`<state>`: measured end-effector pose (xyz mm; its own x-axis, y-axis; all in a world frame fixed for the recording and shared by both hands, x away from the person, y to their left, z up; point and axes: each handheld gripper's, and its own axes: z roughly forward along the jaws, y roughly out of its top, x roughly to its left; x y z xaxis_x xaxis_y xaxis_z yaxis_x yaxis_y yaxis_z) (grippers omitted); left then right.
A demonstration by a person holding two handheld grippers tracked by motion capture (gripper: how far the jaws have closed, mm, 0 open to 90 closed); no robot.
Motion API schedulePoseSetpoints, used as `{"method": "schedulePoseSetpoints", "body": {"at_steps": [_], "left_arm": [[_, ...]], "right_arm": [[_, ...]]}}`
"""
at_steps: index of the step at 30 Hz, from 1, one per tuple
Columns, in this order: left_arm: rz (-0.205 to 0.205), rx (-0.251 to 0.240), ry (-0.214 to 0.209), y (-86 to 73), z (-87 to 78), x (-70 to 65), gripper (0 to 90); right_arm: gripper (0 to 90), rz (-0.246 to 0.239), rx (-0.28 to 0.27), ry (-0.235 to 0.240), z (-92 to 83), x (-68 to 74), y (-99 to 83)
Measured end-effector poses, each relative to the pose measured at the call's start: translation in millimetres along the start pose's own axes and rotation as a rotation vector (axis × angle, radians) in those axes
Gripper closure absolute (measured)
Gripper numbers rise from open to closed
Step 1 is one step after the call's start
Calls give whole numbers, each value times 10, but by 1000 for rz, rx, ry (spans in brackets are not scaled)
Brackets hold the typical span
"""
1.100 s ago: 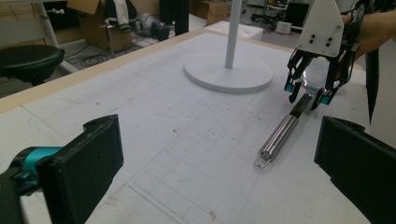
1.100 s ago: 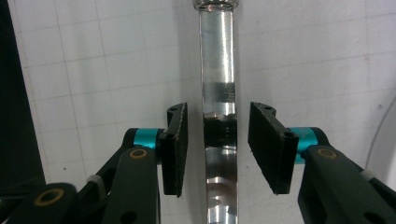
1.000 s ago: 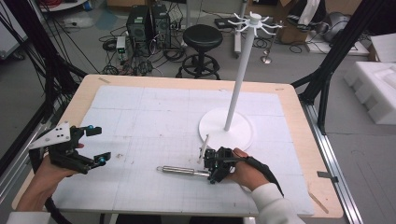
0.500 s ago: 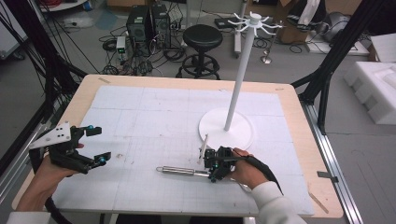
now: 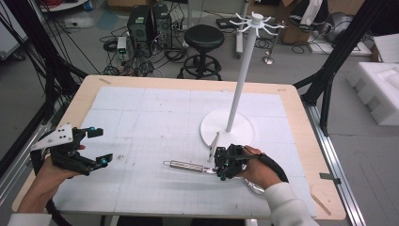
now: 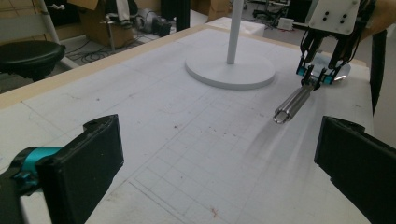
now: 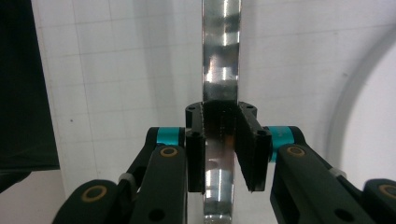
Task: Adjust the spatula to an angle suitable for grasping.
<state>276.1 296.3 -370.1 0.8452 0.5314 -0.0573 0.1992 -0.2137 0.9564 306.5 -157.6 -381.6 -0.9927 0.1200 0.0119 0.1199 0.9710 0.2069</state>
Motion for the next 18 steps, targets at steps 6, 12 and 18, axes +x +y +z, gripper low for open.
{"method": "schedulePoseSetpoints", "body": {"at_steps": [6,12,18], "left_arm": [[-3,1,-1,-3,10,-5,17],[0,5,0,-4,13,-6,17],[1,10,2,-5,26,-15,17]], "right_arm": [[756,-27,-8,-26,-129,-22,-79],[755,21,15,-38,-298,23,-294],[755,33,26,-41,-348,58,-584]]}}
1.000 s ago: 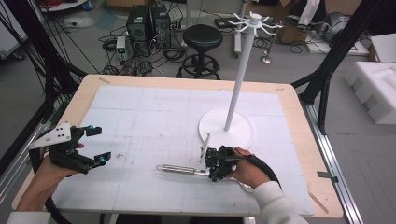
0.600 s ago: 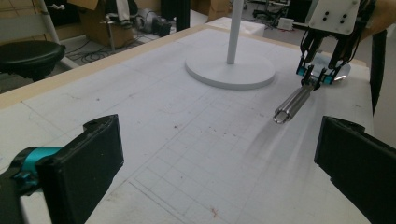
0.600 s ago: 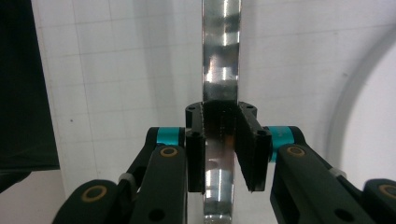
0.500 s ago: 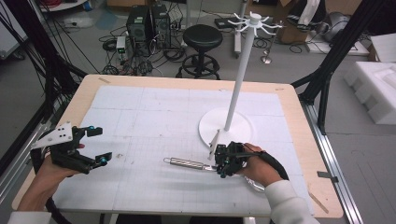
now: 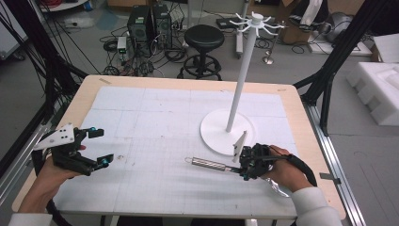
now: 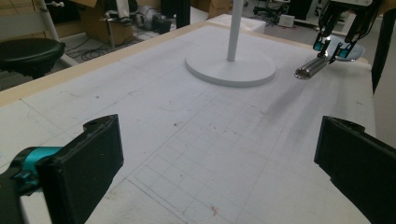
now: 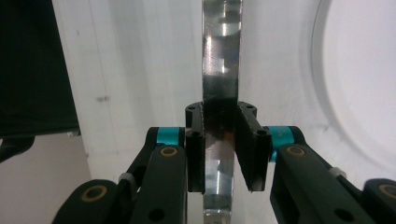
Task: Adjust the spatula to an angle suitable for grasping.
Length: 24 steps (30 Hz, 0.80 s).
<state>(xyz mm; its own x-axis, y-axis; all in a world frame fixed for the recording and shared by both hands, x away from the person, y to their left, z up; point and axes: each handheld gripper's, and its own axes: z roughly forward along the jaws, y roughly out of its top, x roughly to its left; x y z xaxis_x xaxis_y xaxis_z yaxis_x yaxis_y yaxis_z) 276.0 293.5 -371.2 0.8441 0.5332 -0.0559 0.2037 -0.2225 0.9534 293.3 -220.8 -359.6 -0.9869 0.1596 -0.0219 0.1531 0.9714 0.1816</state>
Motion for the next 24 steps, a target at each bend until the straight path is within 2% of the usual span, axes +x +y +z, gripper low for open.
{"method": "schedulePoseSetpoints", "body": {"at_steps": [4,8,17,18,19,24], "left_arm": [[5,9,-5,-3,29,-12,17],[6,20,-5,-8,52,-24,17],[5,28,-4,-13,63,-22,17],[5,27,-4,-14,67,-22,17],[7,28,-5,-14,69,-21,17],[7,37,-4,-20,80,-23,17]], "right_arm": [[755,6,1,9,27,18,-143],[755,4,0,22,89,31,-210],[754,-14,17,48,255,2,-188],[754,1,17,50,265,1,-189],[754,-9,14,48,278,-14,-188],[752,17,23,58,318,-16,-184]]}}
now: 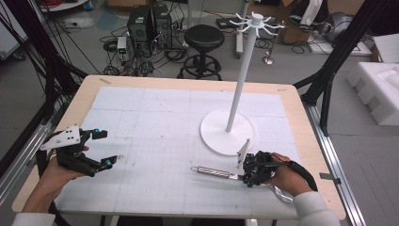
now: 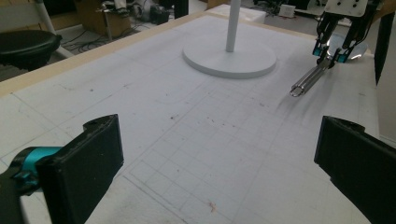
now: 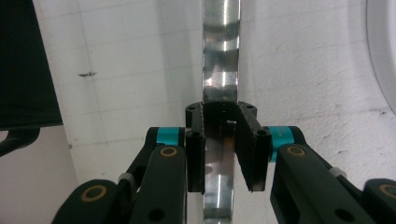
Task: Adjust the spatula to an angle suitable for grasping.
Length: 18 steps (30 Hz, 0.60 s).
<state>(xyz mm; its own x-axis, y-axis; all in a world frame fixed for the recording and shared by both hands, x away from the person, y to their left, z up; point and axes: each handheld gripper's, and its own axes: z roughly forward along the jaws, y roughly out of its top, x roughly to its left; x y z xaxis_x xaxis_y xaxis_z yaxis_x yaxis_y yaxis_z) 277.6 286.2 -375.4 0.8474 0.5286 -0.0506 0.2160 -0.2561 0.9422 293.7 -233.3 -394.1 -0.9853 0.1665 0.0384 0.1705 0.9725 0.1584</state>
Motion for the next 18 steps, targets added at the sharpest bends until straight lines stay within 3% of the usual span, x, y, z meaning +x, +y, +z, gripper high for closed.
{"method": "schedulePoseSetpoints", "body": {"at_steps": [2,3,4,5,8,11,12,14,16,18], "left_arm": [[0,1,-1,0,1,0,17],[0,0,-1,0,0,-1,17],[0,-1,0,0,0,0,17],[-1,-1,0,0,-1,0,17],[0,-1,1,0,-2,1,17],[0,3,1,0,-2,0,17],[0,3,0,0,-1,-1,17],[0,2,1,0,-1,0,17],[0,3,1,0,-3,1,17],[1,1,2,0,-5,2,17]], "right_arm": [[752,18,16,1,6,15,7],[751,-12,2,0,22,-11,10],[751,12,14,-1,21,2,12],[751,-13,5,6,38,-22,14],[750,1,15,8,54,-6,20],[747,-27,11,10,79,-13,28],[745,-7,26,13,72,5,27],[735,-46,10,7,85,-12,32],[723,-31,-1,0,66,0,30],[672,-23,-48,-11,5,-6,21]]}}
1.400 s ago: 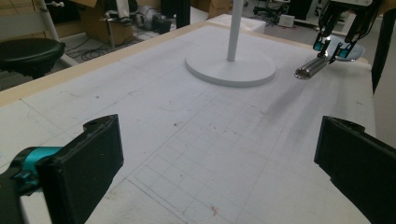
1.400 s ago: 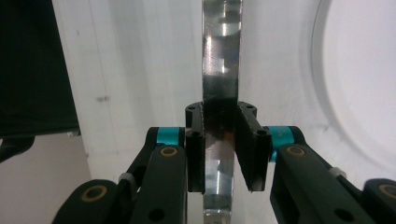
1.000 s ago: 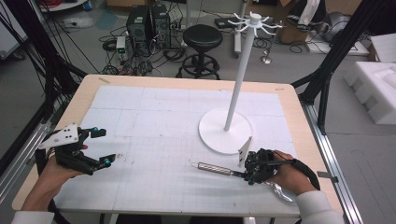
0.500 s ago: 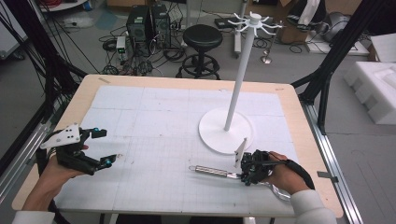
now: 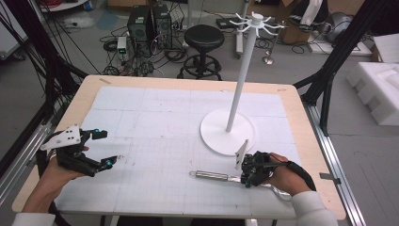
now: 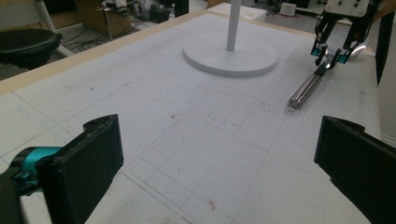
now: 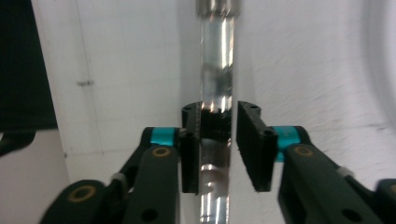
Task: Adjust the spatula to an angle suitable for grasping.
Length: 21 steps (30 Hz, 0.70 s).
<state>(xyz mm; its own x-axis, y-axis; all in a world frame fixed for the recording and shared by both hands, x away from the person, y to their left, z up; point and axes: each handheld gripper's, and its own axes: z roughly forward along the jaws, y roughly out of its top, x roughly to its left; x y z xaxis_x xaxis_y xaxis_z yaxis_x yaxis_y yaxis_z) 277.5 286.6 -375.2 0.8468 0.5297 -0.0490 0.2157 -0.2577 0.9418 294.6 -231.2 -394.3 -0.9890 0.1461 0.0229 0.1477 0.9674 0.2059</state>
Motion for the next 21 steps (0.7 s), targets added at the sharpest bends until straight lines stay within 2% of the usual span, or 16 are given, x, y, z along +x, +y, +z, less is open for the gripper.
{"method": "schedulePoseSetpoints", "body": {"at_steps": [2,3,5,9,12,14,16,17,20,21], "left_arm": [[-1,-3,0,1,-3,-2,17],[-1,-3,-1,2,-3,-1,17],[-1,-1,1,1,-7,0,17],[-1,-1,0,1,-7,-1,17],[2,-2,-1,3,-9,-3,17],[2,-3,-2,3,-8,-6,17],[2,-2,-1,3,-8,-5,17],[2,-2,-1,3,-8,-6,17],[1,-4,1,3,-11,-12,17],[5,-2,1,4,-15,-12,17]], "right_arm": [[663,10,-34,-16,-62,-5,-10],[643,1,-52,-15,-85,-10,-12],[605,16,-79,-23,-132,10,-15],[525,14,-125,-41,-203,28,-8],[394,35,-163,-50,-260,41,10],[340,6,-191,-66,-305,68,23],[243,0,-207,-57,-350,85,39],[198,52,-194,-74,-386,118,44],[101,22,-254,-79,-448,110,76],[88,28,-269,-83,-475,116,82]]}}
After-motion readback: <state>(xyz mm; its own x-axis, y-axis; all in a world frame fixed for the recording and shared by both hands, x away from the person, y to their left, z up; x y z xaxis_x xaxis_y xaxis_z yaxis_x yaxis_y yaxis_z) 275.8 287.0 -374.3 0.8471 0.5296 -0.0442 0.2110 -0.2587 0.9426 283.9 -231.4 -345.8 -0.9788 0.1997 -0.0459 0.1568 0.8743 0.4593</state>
